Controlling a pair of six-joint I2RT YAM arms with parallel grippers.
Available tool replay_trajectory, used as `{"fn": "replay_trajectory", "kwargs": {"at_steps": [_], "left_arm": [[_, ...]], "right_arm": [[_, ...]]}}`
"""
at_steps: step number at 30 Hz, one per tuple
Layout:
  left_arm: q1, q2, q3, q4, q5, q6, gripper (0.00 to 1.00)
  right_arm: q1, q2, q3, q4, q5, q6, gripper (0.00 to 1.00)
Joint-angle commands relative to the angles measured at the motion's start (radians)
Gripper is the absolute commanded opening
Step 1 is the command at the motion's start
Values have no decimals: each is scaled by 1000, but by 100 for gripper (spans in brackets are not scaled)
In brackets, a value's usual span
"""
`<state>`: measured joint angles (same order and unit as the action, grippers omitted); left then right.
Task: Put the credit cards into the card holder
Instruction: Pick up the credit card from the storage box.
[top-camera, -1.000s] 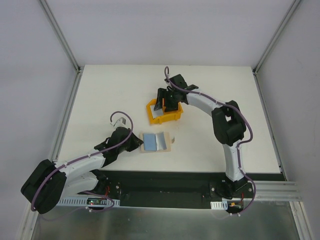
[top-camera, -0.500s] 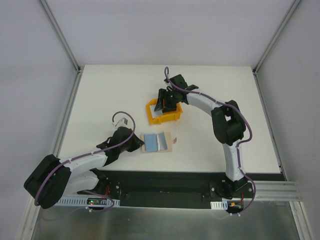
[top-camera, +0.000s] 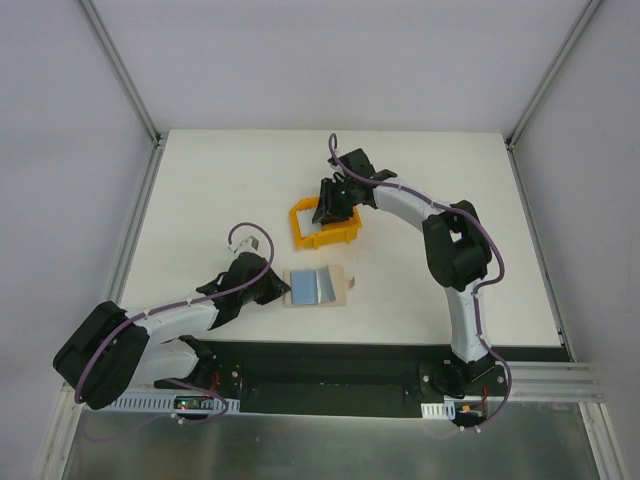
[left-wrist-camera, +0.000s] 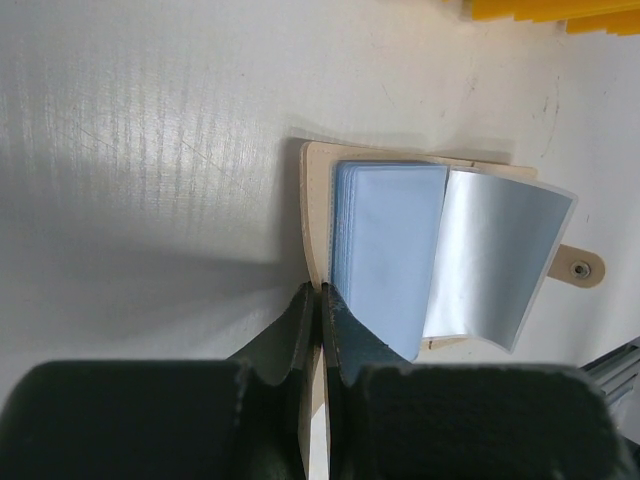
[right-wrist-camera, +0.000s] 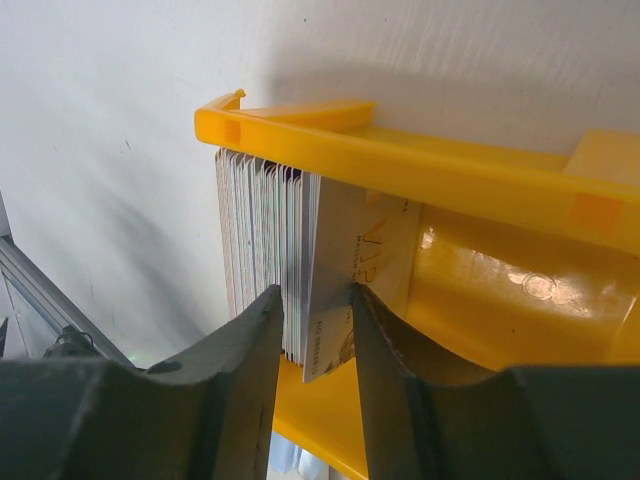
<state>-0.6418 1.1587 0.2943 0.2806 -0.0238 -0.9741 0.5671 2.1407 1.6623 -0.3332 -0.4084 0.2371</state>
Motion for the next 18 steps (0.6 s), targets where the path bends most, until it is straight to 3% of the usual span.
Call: {"fn": "replay_trajectory", "kwargs": {"at_steps": [1, 18], "left_arm": [[-4, 12, 37, 22, 19, 21, 0], [-4, 48, 46, 37, 45, 25, 0]], "right_arm": [[1, -47, 14, 16, -24, -12, 34], [-19, -77, -1, 22, -43, -7, 24]]}}
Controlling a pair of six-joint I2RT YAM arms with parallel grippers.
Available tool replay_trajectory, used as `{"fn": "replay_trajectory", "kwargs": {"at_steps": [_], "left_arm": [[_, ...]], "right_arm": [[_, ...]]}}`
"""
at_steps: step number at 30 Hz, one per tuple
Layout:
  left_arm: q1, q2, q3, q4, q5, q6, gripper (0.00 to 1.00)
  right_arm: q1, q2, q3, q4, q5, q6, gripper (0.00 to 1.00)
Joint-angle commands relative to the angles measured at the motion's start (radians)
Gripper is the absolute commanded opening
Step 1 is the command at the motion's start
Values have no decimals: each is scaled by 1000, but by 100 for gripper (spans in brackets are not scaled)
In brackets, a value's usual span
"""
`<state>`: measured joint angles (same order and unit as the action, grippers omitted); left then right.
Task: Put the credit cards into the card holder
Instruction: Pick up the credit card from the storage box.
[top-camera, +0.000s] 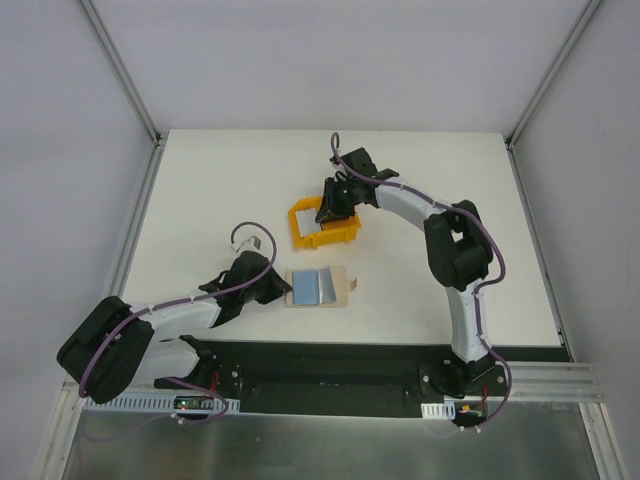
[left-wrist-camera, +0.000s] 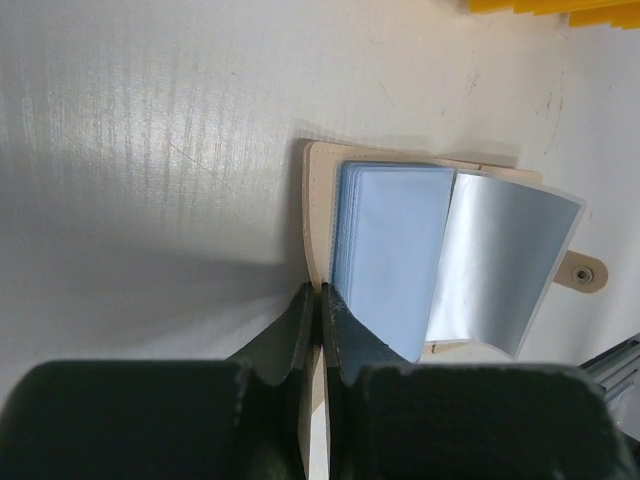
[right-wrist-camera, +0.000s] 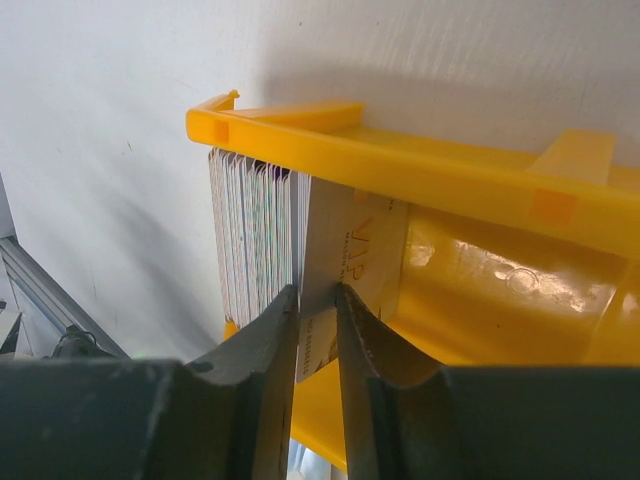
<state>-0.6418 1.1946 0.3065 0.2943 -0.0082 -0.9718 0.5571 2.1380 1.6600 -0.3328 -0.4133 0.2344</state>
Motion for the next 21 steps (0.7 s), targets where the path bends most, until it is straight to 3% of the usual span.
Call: {"fn": "replay_trajectory", "kwargs": {"at_steps": [1, 11, 21], "left_arm": [[-4, 14, 36, 22, 31, 22, 0], [-4, 36, 43, 25, 39, 25, 0], [-4, 43, 40, 31, 37, 24, 0]], "right_arm": [[-10, -76, -2, 21, -44, -3, 23], [-28, -101, -23, 37, -42, 8, 16], [-42, -84, -2, 6, 22, -18, 0]]}}
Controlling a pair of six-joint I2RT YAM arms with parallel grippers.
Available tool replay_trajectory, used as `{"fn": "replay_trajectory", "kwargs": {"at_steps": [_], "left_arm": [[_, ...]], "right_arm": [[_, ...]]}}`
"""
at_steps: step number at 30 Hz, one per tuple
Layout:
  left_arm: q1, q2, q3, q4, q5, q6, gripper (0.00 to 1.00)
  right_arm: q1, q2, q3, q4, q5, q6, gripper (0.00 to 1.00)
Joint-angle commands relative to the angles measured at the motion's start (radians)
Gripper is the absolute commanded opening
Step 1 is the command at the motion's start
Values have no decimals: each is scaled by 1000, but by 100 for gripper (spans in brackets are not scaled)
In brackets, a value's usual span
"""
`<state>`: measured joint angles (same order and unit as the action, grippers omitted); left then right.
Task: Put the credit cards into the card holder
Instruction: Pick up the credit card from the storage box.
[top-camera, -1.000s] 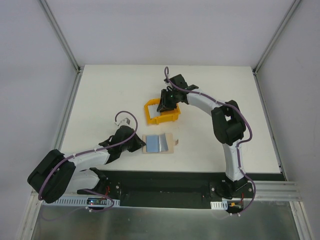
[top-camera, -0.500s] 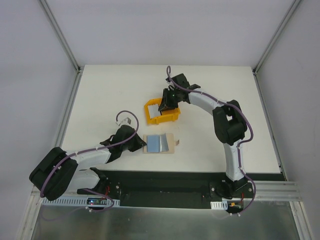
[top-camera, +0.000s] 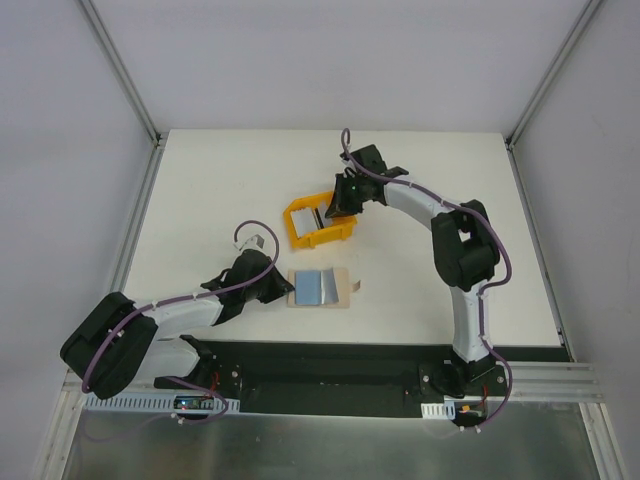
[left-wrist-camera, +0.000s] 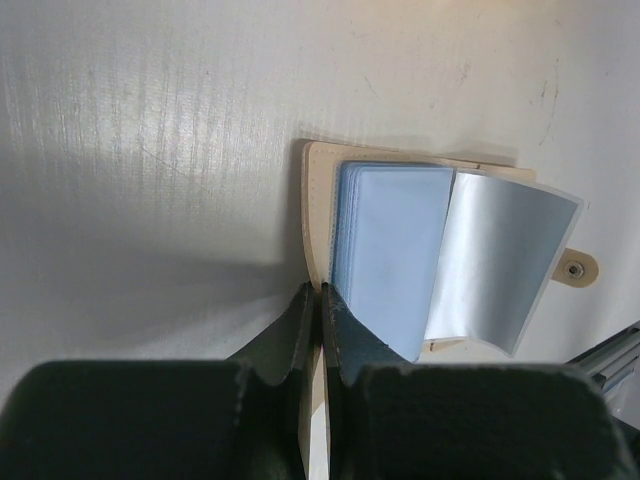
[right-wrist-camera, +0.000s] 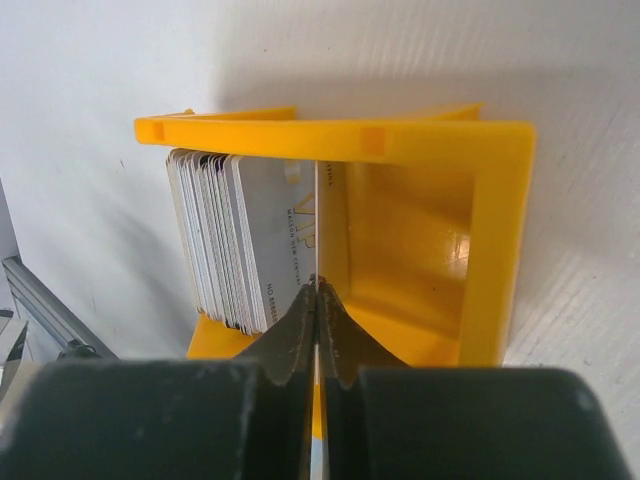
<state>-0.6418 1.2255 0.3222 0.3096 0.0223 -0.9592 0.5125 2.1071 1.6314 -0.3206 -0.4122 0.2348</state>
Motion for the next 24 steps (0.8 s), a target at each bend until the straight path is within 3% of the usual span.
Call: {"fn": "replay_trajectory", "kwargs": {"at_steps": [1, 9, 13, 16, 24], "left_arm": [[-4, 11, 23, 16, 8, 11, 0], [-4, 26, 21, 26, 1, 7, 0], [-4, 46, 29, 31, 2, 4, 0], [-4, 58, 31, 36, 8, -3, 0], [-4, 40, 25, 34, 16, -16, 0]], "right_arm": [[1, -50, 37, -12, 24, -25, 0], [0, -148, 81, -87, 183, -146, 0], [-15, -232, 35, -75, 168, -124, 0], [-16, -324, -51, -23, 147, -91, 0], [52, -590, -476, 251, 36, 142, 0]]}}
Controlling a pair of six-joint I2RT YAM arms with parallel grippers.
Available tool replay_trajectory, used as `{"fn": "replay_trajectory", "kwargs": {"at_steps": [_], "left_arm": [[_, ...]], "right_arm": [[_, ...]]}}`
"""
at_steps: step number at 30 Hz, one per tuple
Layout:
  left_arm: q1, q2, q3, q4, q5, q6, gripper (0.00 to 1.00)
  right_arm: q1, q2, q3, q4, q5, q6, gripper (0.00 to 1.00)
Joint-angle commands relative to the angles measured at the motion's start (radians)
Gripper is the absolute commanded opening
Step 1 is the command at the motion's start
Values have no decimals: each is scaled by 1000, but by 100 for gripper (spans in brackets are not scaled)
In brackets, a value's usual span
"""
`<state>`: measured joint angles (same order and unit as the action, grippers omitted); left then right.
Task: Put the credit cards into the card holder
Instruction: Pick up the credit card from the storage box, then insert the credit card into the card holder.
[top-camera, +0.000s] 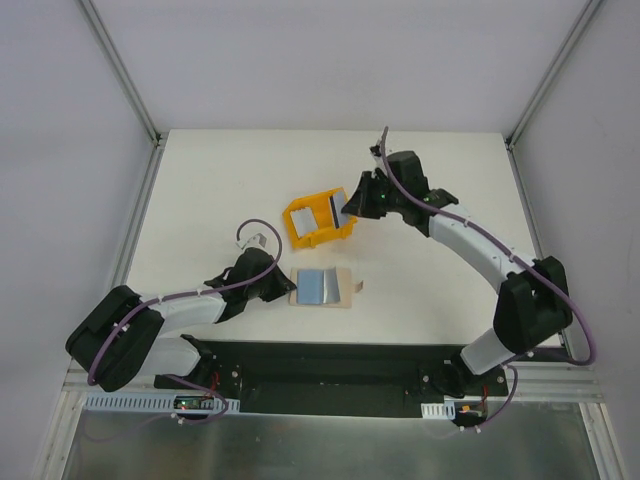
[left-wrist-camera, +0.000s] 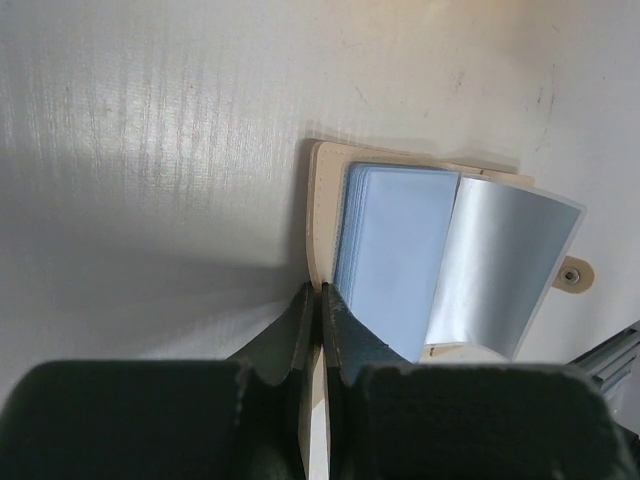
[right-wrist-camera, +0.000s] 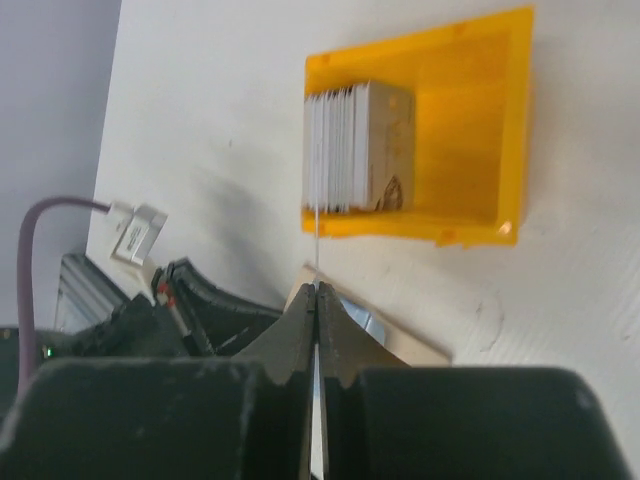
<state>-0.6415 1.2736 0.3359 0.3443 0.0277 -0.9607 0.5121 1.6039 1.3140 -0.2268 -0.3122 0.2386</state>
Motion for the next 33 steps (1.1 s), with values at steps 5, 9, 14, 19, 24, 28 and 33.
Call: {"fn": "replay_trajectory", "kwargs": {"at_steps": [5, 9, 14, 19, 24, 28, 33], "left_arm": [[-4, -40, -4, -1, 14, -21, 0], [-4, -53, -17, 4, 11, -24, 0], [-4, -36, -37, 31, 28, -46, 0], [-4, -14, -38, 45, 46, -49, 0], [-4, -11, -40, 48, 43, -50, 0], [-4, -11, -46, 47, 37, -53, 0], [-4, -5, -51, 51, 28, -59, 0]], "right_arm": [[164, -167, -373, 355, -59, 275, 0], [203, -151, -504, 489, -33, 390, 0], [206, -142, -634, 607, 1, 470, 0], [206, -127, -690, 641, 15, 484, 0], [209, -131, -745, 669, 41, 481, 0], [209, -139, -783, 699, 41, 479, 0], [209, -127, -814, 742, 39, 485, 0]]}}
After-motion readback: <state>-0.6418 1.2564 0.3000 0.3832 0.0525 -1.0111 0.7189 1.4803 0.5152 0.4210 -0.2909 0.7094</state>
